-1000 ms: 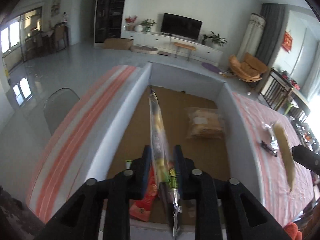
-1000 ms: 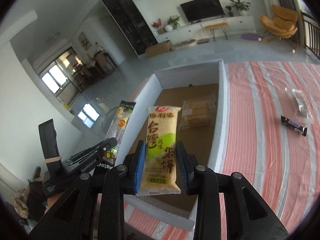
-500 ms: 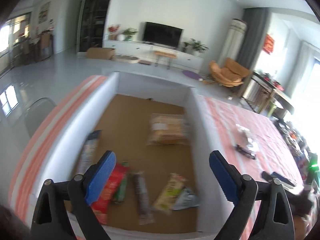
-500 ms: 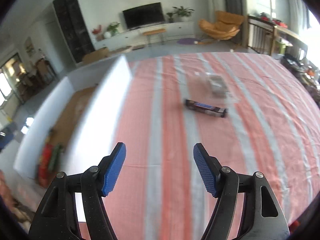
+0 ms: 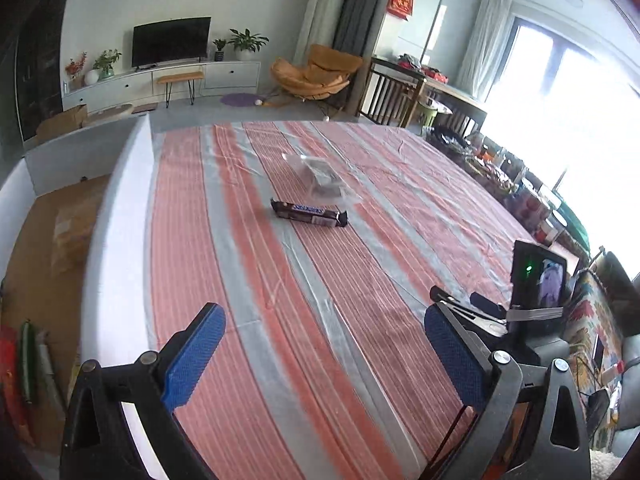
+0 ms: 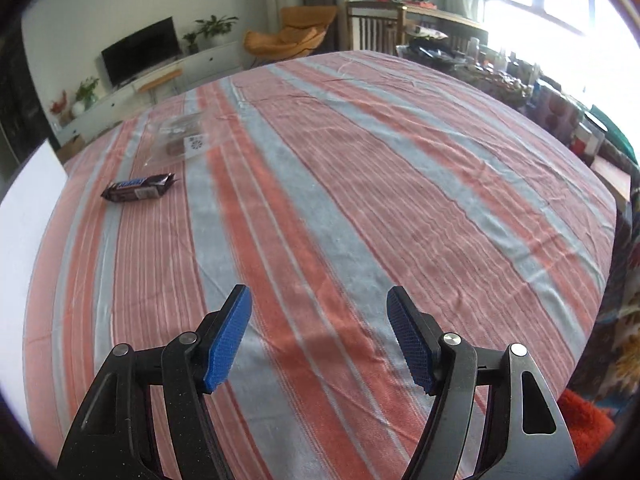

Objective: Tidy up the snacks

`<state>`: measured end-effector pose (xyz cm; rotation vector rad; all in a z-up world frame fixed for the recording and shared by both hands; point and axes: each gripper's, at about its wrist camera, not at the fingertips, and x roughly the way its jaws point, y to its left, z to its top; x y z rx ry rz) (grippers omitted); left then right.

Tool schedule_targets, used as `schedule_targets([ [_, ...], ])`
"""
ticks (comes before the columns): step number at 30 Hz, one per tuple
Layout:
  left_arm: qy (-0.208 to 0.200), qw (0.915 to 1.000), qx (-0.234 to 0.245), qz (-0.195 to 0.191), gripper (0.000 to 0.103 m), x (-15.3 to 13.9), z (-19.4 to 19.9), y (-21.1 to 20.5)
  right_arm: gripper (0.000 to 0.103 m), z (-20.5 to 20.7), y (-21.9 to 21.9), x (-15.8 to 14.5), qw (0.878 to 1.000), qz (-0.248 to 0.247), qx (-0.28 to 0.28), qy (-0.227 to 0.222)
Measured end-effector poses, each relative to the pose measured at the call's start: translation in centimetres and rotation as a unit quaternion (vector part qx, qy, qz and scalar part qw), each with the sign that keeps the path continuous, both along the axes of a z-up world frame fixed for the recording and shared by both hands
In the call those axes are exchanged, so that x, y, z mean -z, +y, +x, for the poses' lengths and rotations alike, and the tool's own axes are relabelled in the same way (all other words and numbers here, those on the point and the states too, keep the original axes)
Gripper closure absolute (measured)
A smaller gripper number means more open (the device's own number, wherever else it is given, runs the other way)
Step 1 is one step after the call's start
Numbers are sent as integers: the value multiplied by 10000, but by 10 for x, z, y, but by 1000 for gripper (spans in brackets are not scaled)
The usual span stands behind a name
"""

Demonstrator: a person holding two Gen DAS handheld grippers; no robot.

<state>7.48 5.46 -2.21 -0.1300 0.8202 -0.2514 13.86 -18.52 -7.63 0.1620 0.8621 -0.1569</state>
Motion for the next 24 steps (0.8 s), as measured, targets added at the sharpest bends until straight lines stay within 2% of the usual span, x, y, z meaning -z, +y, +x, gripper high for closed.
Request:
schedule_targets([
  [4,185,9991,-177,352,4,37,28,-19,30,-2,-12,6,9995,234,234,6],
  [7,345,9971,-339,587,4,66,42,-19,30,-8,-18,8,9987,341,367,-34],
  [12,645,9927,-517,880,4,107,55,-15,30,-8,-15,9,9991,213,368,-4],
  [13,539,9922,-531,988,3,111,53,-15,29,-8,-15,10,9992,184,363,4],
  [19,604,9904,-481,1146,0,112,52,-19,25,-6,-9,12,9995,-6,309,60],
  [24,606,9907,-479,1119,0,111,52,-18,24,-7,-6,13,9995,-66,291,81],
])
